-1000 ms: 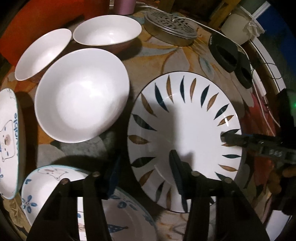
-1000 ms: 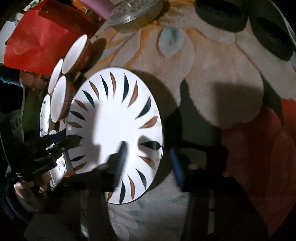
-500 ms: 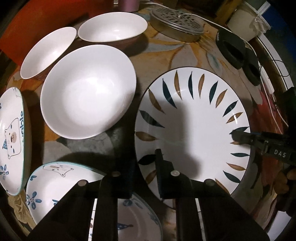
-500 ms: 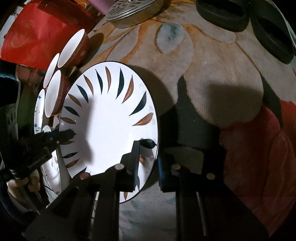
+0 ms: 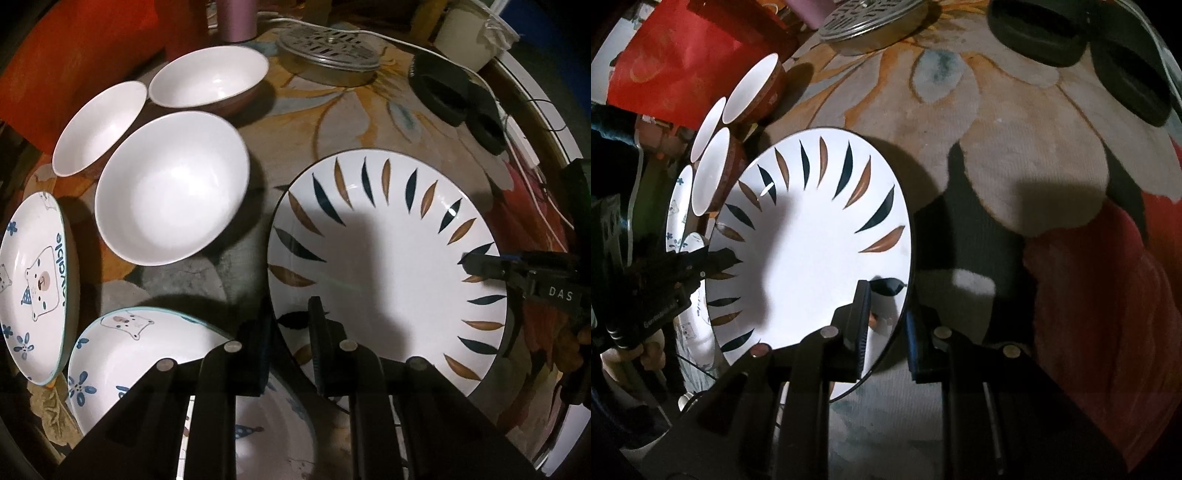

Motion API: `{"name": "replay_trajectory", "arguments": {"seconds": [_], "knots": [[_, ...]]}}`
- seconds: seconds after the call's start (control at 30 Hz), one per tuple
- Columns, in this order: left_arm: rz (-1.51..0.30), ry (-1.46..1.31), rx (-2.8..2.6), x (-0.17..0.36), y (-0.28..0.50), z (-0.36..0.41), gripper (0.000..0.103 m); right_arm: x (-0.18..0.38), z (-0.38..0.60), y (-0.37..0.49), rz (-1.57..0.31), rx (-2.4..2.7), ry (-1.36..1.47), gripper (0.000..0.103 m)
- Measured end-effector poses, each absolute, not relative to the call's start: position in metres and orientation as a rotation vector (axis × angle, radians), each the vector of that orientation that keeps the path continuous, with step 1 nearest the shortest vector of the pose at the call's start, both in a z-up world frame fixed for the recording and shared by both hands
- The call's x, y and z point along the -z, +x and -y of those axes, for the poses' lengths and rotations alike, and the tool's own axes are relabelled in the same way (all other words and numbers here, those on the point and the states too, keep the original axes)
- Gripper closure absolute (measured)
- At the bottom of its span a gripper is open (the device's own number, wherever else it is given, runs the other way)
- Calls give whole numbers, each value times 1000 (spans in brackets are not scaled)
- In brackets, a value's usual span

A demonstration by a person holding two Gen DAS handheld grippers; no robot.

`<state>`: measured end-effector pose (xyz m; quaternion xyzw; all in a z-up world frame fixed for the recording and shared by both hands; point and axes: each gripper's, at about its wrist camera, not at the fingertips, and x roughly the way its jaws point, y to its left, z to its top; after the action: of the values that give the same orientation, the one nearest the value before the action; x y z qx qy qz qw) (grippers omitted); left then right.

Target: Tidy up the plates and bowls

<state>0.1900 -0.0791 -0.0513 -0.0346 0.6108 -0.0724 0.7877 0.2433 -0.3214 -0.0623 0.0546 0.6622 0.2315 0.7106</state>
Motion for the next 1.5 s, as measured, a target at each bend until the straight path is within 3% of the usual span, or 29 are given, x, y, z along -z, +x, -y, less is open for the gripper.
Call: {"name": "replay_trajectory", "arguments": {"seconds": [0.6, 1.5], "knots": [[-1271, 22, 266, 38, 187, 139, 86, 57, 388, 221, -1487, -474, 326, 87], [-1217, 65, 492, 49, 206, 335, 86, 31, 555, 197, -1365, -180, 310, 85]]}}
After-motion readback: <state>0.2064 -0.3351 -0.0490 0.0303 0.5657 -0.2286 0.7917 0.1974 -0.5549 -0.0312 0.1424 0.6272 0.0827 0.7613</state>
